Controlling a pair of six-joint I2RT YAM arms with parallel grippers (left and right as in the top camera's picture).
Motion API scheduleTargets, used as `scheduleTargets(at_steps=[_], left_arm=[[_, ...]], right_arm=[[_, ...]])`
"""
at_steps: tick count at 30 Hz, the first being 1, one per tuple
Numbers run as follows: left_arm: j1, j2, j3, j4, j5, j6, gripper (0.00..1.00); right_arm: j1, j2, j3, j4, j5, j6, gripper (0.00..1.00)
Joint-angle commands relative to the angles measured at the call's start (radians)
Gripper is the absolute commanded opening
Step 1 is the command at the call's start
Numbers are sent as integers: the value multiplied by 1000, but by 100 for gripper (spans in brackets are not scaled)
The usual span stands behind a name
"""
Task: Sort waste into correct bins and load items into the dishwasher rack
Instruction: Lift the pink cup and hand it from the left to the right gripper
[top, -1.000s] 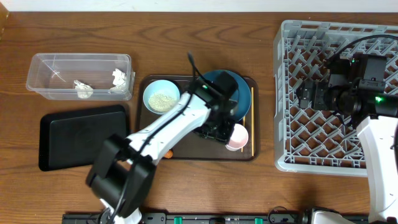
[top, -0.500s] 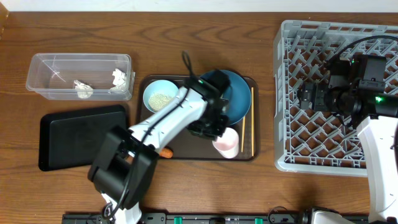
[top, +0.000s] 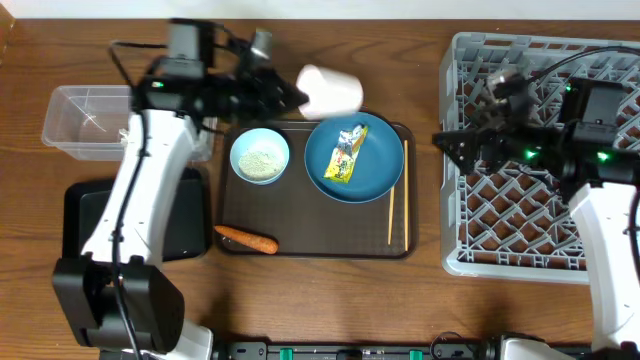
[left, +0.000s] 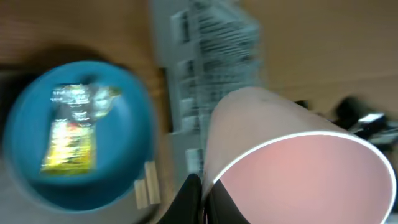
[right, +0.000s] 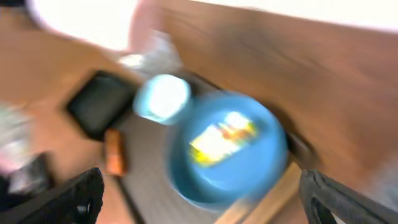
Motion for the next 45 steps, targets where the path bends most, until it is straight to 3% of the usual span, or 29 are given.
scheduleTargets(at_steps=[1,4,10,23,28,36,45], left_arm=[[19,19,0,15,267,-137,6],[-4,19,0,15,341,-136,6],[-82,19,0,15,351,-135,6],[-200,19,0,15,357,-135,6],[-211,19,0,16,354,-135,6],[-211,19,0,16,338,-136,6],[-207,19,0,20,327,-136,6]], right_arm=[[47,29,16,79,-359,-100,99],[104,49,16,173,-343,-60,99],[192,61,16,267,-311,-56,99],[228,61,16,348,-278,-49,95],[235,61,16,373,-278,-49,87],[234,61,16,458,-349,-49,87],[234,61,16,457,-425,-49,79]])
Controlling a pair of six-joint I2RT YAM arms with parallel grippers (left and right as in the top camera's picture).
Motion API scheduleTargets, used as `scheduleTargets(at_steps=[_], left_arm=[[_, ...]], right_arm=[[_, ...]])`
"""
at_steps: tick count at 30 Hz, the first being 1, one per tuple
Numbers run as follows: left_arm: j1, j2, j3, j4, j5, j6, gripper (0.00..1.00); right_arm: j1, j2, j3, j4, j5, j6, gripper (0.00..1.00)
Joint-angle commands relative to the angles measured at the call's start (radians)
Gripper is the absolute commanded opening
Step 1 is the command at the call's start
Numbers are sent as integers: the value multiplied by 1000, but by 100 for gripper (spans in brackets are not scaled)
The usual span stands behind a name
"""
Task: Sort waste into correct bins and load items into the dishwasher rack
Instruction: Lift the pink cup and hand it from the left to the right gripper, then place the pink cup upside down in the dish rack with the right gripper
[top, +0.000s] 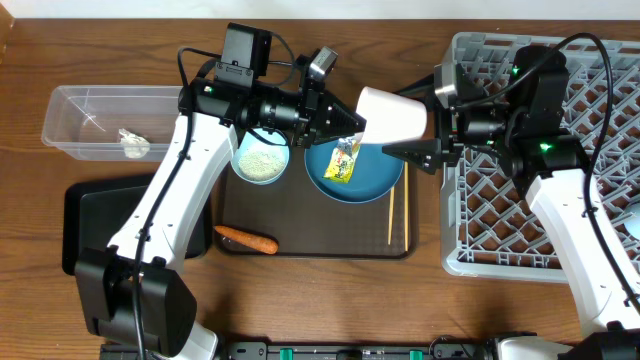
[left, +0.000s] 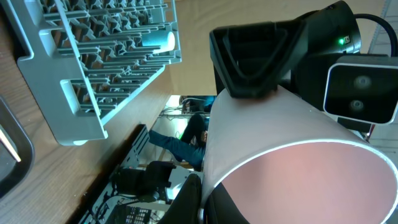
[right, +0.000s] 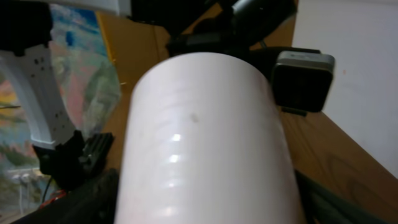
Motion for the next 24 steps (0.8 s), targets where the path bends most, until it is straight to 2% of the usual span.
scheduleTargets(at_steps=[1,8,13,18,24], left_arm=[[-1,6,2,4,6,-5,6],[-1,6,2,45,6,-6,6],[-1,6,2,60,-6,-5,7],[-1,6,2,60,-87,-5,9],[15,6,2,55,-148,21,17]], right_arm=[[20,5,16,-4,-55,-3,78],[19,5,16,-32,-54,5,75],[19,5,16,-32,32,110,73],[8,4,16,-21,141,198,68],[-30,3,17,28,174,278,65]])
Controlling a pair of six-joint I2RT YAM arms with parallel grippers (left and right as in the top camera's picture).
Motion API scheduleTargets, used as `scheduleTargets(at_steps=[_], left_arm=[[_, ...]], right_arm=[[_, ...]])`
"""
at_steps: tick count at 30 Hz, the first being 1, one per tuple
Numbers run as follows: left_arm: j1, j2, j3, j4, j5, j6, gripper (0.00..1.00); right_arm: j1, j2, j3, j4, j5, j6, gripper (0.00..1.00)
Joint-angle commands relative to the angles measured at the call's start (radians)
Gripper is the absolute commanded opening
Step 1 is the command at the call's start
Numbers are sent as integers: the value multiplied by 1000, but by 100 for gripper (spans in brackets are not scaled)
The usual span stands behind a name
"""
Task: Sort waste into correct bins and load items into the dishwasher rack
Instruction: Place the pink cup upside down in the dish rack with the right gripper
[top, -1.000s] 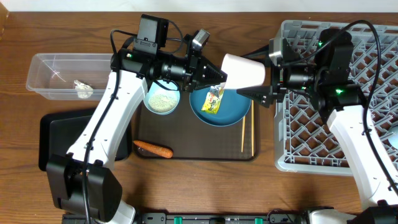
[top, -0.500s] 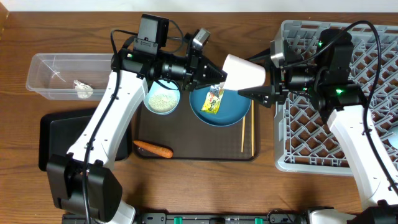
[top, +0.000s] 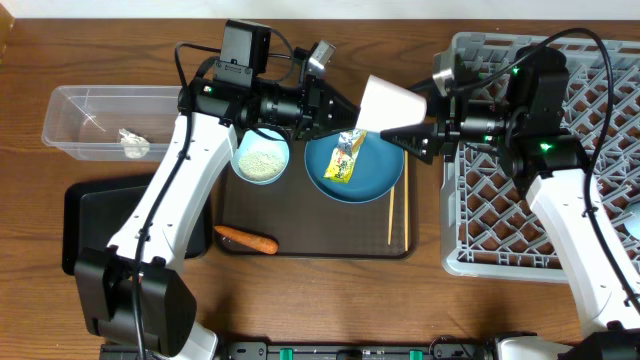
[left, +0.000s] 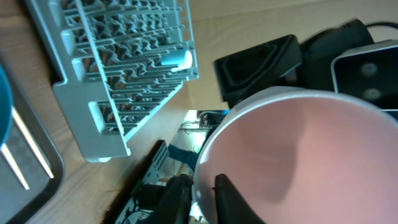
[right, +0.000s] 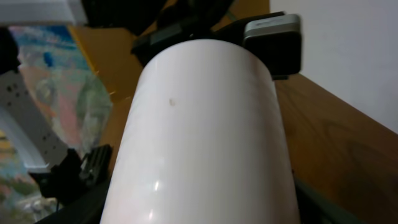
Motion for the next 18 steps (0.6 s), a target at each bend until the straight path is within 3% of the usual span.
scheduleTargets(at_steps=[1,3,5,7,9,15,18], left_arm=[[20,5,2,-13,-84,40,17],[36,-1,2,-90,-239,104,17],[47,-12,2,-216,-514,183,17],[48,-17,2,-323,-783,204,16],[48,-20,2,-392,-940,204,15],[50,-32,2,-451,-1023,226,13],[50,-34,2,-451,-1023,226,12]], right_arm=[[-37,0,17,24,85,108,65],[-66,-4,17,26,105,127,68],[-104,-6,19,25,105,148,69],[-145,-6,21,25,122,200,67],[-184,-6,21,25,152,251,62],[-304,-8,36,-17,328,391,59],[-353,-8,59,-93,509,378,60]])
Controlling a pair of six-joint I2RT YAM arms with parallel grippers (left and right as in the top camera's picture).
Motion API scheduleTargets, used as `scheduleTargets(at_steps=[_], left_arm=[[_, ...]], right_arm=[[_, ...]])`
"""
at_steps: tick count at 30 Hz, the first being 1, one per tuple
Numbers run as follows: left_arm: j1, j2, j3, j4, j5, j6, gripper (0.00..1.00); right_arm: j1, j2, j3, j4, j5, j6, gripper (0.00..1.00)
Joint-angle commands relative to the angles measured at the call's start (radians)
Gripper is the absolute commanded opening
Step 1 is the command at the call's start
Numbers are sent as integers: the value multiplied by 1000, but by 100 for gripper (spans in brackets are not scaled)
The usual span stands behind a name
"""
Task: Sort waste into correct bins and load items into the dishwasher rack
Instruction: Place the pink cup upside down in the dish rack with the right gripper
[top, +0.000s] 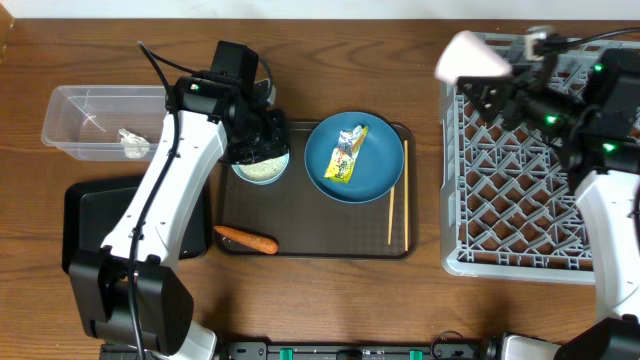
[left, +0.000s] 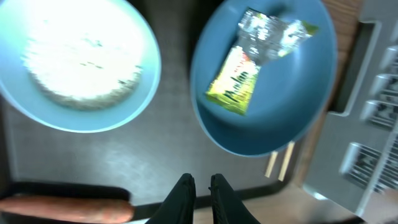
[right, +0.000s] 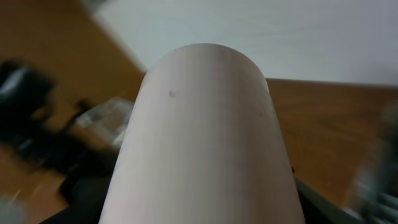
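My right gripper (top: 488, 80) is shut on the pale pink cup (top: 470, 57), held over the far left corner of the grey dishwasher rack (top: 520, 200). The cup (right: 202, 137) fills the right wrist view and hides the fingers. My left gripper (left: 202, 180) is shut on nothing, above the brown tray (top: 300, 245), over the small blue bowl of rice (left: 81, 68). The blue plate (left: 292, 99) carries a yellow wrapper (left: 245, 74). A carrot (top: 246, 239) and chopsticks (top: 397, 190) also lie on the tray.
A clear plastic bin (top: 90, 120) with a scrap in it stands at the far left. In front of it is a black bin (top: 90, 225). The rack takes up the right side of the table.
My left gripper has let go of the cup, shut, and moved left and down over the rice bowl. My right gripper alone holds the cup and has carried it right, over the rack's corner.
My left gripper held the pink cup by its rim behind the tray, with the right arm over the rack. Then both grippers met over the plate's right side with the cup between them. Now the right gripper has the cup at the rack and the left is empty.
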Motion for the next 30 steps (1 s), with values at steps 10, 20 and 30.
scheduleTargets(at_steps=[10,20,30], left_arm=[[3,-31,5,-5,-129,31,12],[3,-31,5,-4,-135,32,12],[3,-31,5,0,-135,31,12]], right_arm=[[-118,-8,224,-357,909,-141,61],[-258,15,272,-524,1252,-166,55],[-394,132,272,-568,1199,-165,54]])
